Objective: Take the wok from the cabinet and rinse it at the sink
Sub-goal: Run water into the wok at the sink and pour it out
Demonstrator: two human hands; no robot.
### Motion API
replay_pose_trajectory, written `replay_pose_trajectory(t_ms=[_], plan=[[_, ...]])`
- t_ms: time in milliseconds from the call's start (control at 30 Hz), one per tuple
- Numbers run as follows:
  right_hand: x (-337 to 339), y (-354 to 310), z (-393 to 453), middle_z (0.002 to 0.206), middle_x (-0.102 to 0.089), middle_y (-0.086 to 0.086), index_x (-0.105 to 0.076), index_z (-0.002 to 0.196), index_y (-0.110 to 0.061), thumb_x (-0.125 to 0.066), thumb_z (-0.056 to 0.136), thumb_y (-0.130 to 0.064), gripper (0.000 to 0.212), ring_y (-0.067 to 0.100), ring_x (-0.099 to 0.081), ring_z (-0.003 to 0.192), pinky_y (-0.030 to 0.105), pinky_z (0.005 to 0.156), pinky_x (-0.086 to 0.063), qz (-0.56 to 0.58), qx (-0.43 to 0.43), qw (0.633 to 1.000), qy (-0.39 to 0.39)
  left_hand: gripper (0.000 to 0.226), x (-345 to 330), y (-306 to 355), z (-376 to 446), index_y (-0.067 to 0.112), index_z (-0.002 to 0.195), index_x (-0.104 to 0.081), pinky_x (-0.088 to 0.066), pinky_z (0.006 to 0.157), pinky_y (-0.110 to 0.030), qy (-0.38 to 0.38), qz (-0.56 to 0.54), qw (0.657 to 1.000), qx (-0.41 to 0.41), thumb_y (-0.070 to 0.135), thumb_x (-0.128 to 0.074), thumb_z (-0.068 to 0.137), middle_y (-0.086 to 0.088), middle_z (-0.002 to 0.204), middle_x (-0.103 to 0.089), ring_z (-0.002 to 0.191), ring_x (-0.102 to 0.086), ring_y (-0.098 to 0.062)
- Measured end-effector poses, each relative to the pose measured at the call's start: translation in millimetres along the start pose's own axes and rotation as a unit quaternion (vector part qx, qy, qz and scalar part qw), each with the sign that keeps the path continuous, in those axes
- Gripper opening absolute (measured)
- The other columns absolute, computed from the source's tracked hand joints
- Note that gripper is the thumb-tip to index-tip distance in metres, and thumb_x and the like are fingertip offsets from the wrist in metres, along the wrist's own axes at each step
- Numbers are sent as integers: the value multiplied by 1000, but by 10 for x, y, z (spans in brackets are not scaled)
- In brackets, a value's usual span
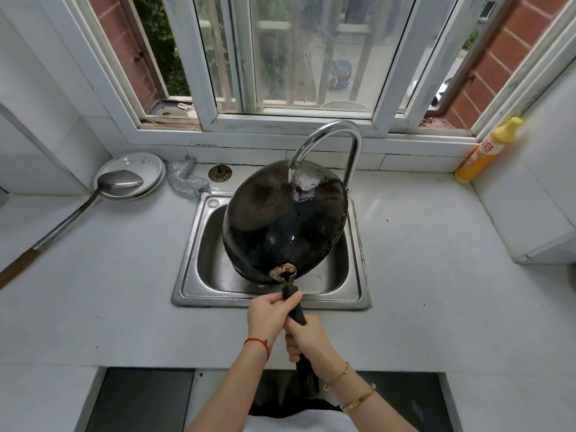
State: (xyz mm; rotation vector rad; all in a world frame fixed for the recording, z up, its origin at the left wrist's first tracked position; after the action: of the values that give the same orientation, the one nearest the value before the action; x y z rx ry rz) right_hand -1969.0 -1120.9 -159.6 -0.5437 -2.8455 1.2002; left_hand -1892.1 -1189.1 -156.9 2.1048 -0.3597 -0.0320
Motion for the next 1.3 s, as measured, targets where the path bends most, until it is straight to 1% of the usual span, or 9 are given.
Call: replay_pose_trajectory(t_ms=[100, 200, 300, 400, 633, 800, 1033, 1133, 1300], plan=[[-38, -73, 31, 48, -38, -1, -45, 70, -12, -57, 93, -22, 28, 12, -34, 39, 21, 39, -33, -2, 5, 1000, -1, 19, 36, 60, 52, 23, 83, -80, -55, 75, -30, 5, 7, 1000, -5, 39, -80, 74, 7, 75, -77, 85, -71, -13], [-92, -130, 56, 49, -40, -1, -47, 71, -12, -57, 93, -22, 26, 12, -36, 39, 21, 39, -35, -8, 9, 1000, -8, 18, 98, 94, 82, 22, 79, -80, -53, 73, -27, 9, -2, 1000, -5, 40, -80, 74, 6, 73, -77, 84, -71, -12], [-148, -144, 62, 49, -40, -2, -47, 71, -13, -57, 92, -21, 25, 11, -36, 39, 21, 39, -35, -8, 10, 1000, -23, 19, 159, 92, 85, 21, 81, -80, -51, 71, -26, 19, -8, 1000, -6, 39, -80, 75, 6, 73, -77, 84, -70, -12], [-180, -114, 47, 49, -41, -3, -49, 73, -12, -58, 92, -22, 23, 11, -36, 39, 21, 39, -35, -14, 6, 999, -29, 21, 199, 62, 54, 18, 83, -80, -53, 72, -27, 25, -11, 1000, -7, 37, -80, 76, 5, 74, -77, 85, -70, -13], [-156, 33, -31, 46, -38, -3, -44, 66, -16, -58, 90, -20, 28, 12, -33, 37, 20, 38, -32, -7, -11, 1000, -23, 19, 200, -73, -62, 19, 82, -80, -51, 70, -24, 28, -8, 1000, -1, 38, -80, 75, 6, 73, -77, 84, -70, -11], [-96, 104, -99, 48, -39, -2, -46, 69, -14, -58, 92, -21, 26, 12, -35, 38, 21, 40, -34, -7, -13, 1000, -14, 17, 139, -110, -129, 20, 82, -80, -50, 66, -24, 22, -2, 1000, 4, 36, -80, 75, 6, 71, -77, 80, -70, -10], [-27, 89, -97, 47, -40, -3, -46, 68, -14, -58, 92, -24, 28, 12, -36, 38, 20, 39, -34, 1, -8, 1000, 0, 23, 32, -31, -133, 17, 89, -80, -56, 76, -29, 4, 6, 1000, -4, 36, -80, 75, 4, 78, -77, 85, -70, -11], [-44, 27, -56, 47, -41, -3, -48, 69, -13, -58, 93, -24, 28, 12, -37, 38, 20, 40, -35, 3, 0, 1000, -1, 25, 40, 21, -86, 17, 90, -80, -54, 73, -26, 5, 5, 1000, -6, 37, -81, 74, 5, 77, -77, 83, -70, -11], [-127, -87, 10, 47, -42, -3, -50, 70, -12, -57, 94, -26, 28, 11, -38, 39, 21, 39, -36, -2, 16, 1000, -5, 22, 111, 106, 11, 18, 88, -81, -51, 69, -24, 14, 3, 1000, -11, 37, -79, 76, 6, 75, -77, 83, -70, -10]])
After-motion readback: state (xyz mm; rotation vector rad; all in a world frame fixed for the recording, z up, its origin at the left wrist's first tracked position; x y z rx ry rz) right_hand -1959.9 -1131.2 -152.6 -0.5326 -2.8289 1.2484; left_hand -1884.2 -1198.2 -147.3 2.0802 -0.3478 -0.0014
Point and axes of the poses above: each hand's wrist, its own z-axis towards the middle knuckle, its own x-axis out of the back of the hand, y = z × x, the point moved 5 cm from there along z, towards the middle knuckle
